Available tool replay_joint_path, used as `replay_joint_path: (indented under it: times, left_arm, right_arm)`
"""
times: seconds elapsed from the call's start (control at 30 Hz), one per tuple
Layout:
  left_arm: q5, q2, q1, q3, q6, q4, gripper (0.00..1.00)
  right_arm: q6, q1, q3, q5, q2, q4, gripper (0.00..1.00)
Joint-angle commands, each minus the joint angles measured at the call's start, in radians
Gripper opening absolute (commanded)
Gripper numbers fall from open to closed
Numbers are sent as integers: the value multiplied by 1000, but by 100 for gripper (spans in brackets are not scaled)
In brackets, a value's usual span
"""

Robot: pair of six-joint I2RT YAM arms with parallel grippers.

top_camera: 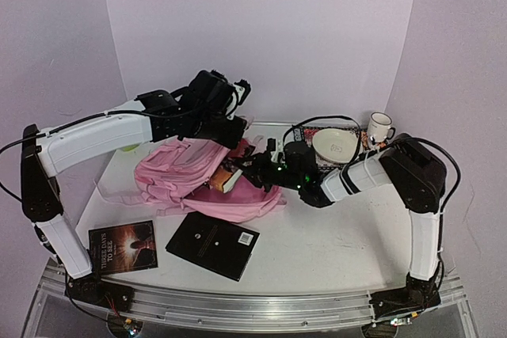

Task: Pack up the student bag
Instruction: Place the book in the largest pocket of the bag.

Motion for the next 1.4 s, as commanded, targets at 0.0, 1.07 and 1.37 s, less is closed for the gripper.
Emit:
replay_joint_path:
  times: [0.0,1.07,1.37]
  left_arm:
    - [85,-85,-14,25,-21,123,0]
    - [145,-115,54,-110,-14,151,5]
    - [177,-160,71,-199,-81,201,49]
  right_arm:
    - [-27,9,52,64,48,664,7]
    - [-136,0,67,135,165,545,57]
    - [-201,-25,-191,6,-26,474,66]
